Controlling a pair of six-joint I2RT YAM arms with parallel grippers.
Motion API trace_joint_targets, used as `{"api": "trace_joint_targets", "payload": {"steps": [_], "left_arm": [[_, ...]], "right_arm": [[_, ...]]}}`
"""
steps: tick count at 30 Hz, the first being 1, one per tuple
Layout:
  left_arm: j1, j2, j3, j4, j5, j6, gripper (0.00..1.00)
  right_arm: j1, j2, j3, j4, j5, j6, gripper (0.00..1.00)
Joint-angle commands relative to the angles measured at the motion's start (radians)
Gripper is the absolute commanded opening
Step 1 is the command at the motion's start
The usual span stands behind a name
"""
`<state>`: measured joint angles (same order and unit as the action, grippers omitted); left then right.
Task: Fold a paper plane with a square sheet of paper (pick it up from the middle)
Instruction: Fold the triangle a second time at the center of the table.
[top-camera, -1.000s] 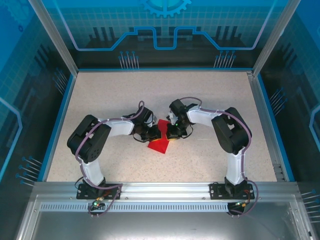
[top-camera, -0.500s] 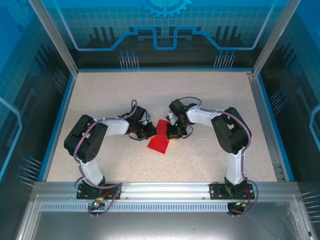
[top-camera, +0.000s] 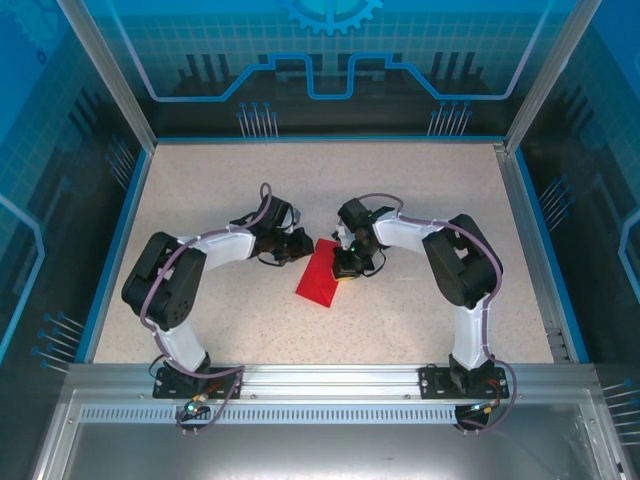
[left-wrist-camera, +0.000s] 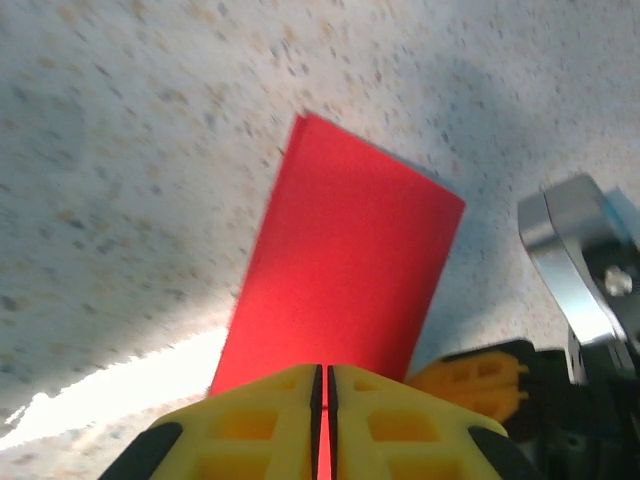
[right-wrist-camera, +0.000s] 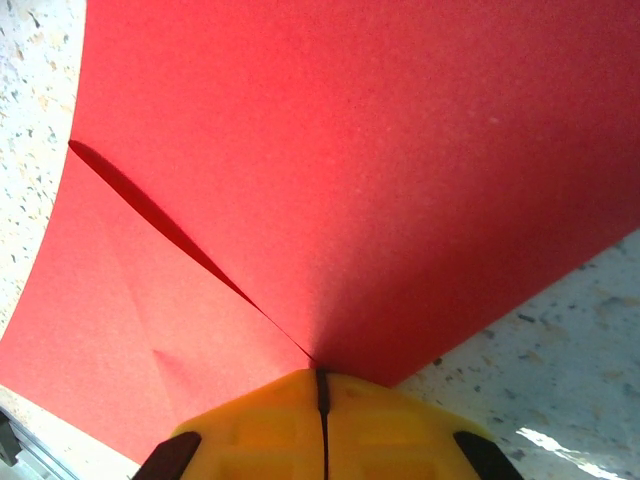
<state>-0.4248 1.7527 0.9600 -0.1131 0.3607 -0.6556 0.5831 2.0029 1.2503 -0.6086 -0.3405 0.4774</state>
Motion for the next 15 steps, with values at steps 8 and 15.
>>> {"api": "trace_joint_targets", "payload": {"steps": [8, 15], "left_arm": [[-0.078, 0.056, -0.023, -0.044, 0.066, -0.005, 0.11], [-0.076, 0.095, -0.014, -0.081, 0.004, 0.012, 0.1]], "right_arm": [[0.004, 0.143, -0.083, -0.054, 0.26, -0.005, 0.06], [0.004, 0.155, -0.083, -0.054, 0.266, -0.004, 0.06]]}}
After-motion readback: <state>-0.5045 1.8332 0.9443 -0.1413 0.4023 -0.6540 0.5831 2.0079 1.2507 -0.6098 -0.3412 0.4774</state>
